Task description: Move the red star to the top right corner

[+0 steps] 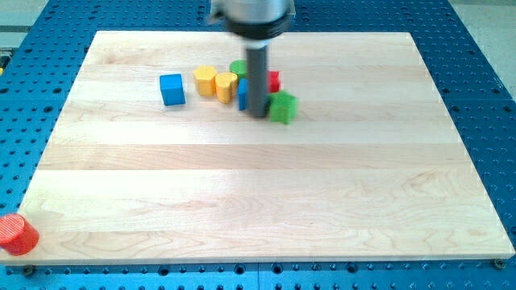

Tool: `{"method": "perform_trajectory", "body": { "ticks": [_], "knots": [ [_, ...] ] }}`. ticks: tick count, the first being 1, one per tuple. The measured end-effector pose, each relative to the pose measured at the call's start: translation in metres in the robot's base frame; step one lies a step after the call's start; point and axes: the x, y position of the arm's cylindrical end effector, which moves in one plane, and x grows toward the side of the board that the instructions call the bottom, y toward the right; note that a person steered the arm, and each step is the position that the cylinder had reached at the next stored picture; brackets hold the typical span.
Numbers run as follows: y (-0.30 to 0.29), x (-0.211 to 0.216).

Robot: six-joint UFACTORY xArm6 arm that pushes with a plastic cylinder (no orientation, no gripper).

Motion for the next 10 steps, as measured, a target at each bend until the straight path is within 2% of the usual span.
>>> {"method": "perform_trajectory", "body": {
  "ticks": [1, 2, 3, 4, 5, 6, 7, 8, 9, 10],
  "knots": [
    [0.017, -0.059],
    [-0.027, -0.004],
    [-0.049, -0.037],
    [-0.022, -0.086],
    [0.080, -0.094],
    [0.066, -0.087],
    [0.052, -0.116],
    [0.148, -0.124],
    [0.131, -0.071],
    [0.215, -0.088]
  ]
}}
